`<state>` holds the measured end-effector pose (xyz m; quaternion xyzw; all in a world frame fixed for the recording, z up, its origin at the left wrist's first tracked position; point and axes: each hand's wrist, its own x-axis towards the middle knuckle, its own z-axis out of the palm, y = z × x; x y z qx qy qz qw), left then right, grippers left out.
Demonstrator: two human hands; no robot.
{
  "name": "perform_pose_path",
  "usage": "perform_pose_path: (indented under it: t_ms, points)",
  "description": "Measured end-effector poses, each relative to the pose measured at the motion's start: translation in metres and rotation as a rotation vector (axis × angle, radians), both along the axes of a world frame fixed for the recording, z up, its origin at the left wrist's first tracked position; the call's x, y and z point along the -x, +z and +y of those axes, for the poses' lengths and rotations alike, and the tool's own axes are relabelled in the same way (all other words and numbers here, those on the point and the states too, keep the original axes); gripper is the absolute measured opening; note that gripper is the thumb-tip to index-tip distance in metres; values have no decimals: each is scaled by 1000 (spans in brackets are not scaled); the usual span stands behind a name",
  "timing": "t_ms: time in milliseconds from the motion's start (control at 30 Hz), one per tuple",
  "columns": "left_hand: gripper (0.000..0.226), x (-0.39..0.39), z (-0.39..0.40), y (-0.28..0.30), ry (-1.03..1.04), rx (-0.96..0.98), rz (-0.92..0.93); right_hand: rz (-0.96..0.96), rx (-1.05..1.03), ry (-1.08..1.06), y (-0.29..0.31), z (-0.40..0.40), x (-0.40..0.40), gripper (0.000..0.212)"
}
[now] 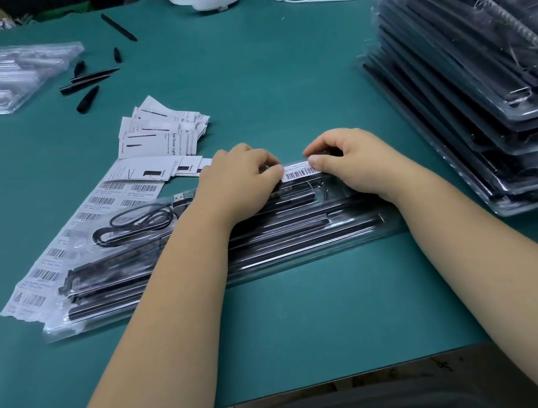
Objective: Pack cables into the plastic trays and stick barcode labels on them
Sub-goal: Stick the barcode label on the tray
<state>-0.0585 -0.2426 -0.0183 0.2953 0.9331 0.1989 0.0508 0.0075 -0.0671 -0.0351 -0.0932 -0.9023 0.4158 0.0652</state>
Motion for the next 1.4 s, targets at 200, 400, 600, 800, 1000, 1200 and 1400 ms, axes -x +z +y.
perform_pose_path:
  t_ms: [200, 400, 600, 800, 1000, 1200, 1400]
  points:
    - [32, 1, 1, -2, 23, 8, -9, 2, 80, -116, -2, -1, 4, 18]
    - [27, 2, 3, -4, 63, -37, 0, 12, -15, -116, 0, -5, 6, 14]
    - [29, 4, 4, -4, 64, -20, 5, 12, -62, -95, 0, -4, 6, 10]
    - [30, 3, 0, -2, 22, -6, 6, 4, -11, -120, 0, -5, 6, 21]
    - [39, 3, -4, -1, -20, -14, -2, -6, 26, -45, 0, -4, 1, 15]
    - [38, 3, -5, 0, -30, -10, -21, -22, -16, 32, 3, 3, -3, 26]
    - [39, 4, -5, 0, -52, 51, -23, -8, 97, 42, 4, 5, -6, 20]
